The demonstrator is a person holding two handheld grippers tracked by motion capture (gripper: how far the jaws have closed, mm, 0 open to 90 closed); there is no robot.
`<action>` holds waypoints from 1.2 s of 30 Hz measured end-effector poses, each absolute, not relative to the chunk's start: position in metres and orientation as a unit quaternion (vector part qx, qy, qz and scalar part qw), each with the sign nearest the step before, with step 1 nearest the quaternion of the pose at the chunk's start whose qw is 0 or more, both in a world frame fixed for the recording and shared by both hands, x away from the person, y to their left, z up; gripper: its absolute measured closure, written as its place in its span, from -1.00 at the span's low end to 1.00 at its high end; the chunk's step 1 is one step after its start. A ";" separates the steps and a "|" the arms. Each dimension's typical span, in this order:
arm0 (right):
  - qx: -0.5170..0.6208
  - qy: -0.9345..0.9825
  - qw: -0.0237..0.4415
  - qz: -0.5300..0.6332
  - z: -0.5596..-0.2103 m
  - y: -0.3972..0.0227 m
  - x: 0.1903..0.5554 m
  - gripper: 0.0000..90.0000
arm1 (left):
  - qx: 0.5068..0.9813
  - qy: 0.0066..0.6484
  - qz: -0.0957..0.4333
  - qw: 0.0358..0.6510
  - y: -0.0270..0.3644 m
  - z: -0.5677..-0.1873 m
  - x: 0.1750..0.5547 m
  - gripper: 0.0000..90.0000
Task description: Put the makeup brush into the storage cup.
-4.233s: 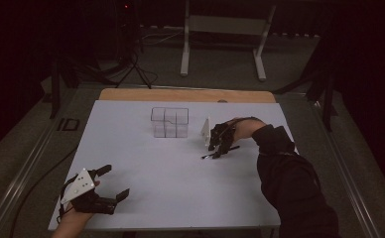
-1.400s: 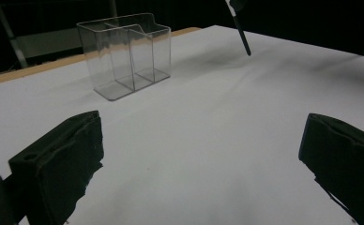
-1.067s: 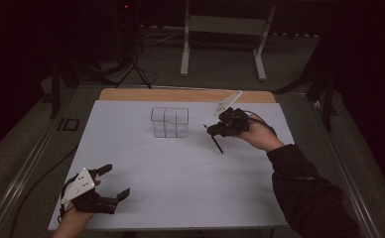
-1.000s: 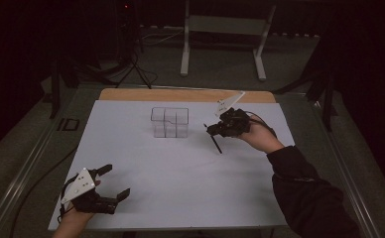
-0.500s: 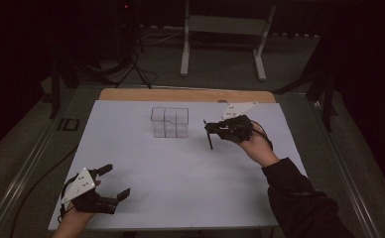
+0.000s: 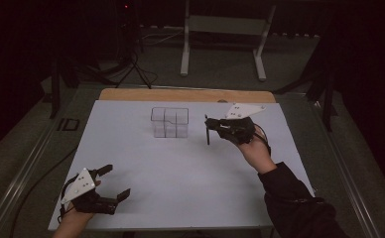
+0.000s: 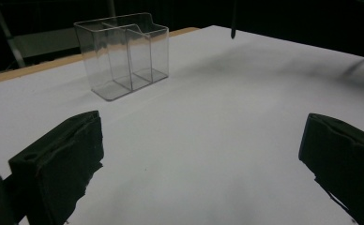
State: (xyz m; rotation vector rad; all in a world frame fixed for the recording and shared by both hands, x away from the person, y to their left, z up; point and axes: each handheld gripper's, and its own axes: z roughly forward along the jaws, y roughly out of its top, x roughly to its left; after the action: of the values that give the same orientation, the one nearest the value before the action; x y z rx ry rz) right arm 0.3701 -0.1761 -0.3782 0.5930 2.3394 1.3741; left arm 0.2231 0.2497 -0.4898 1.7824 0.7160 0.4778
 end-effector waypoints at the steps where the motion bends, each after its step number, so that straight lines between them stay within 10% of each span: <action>1: 0.210 0.828 0.181 0.487 -0.378 -0.176 0.370 0.87 | 0.753 0.302 0.202 0.549 0.250 -0.490 0.223 -0.97; 36: 0.217 0.780 0.227 0.542 -0.293 -0.139 0.400 0.87 | 0.754 0.299 0.199 0.551 0.248 -0.490 0.225 -0.97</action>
State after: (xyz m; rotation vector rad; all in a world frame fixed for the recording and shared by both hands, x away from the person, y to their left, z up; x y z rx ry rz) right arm 0.3998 -0.1386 -0.2927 0.5988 2.1489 1.4935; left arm 0.2246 0.2482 -0.4900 1.7830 0.7066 0.4699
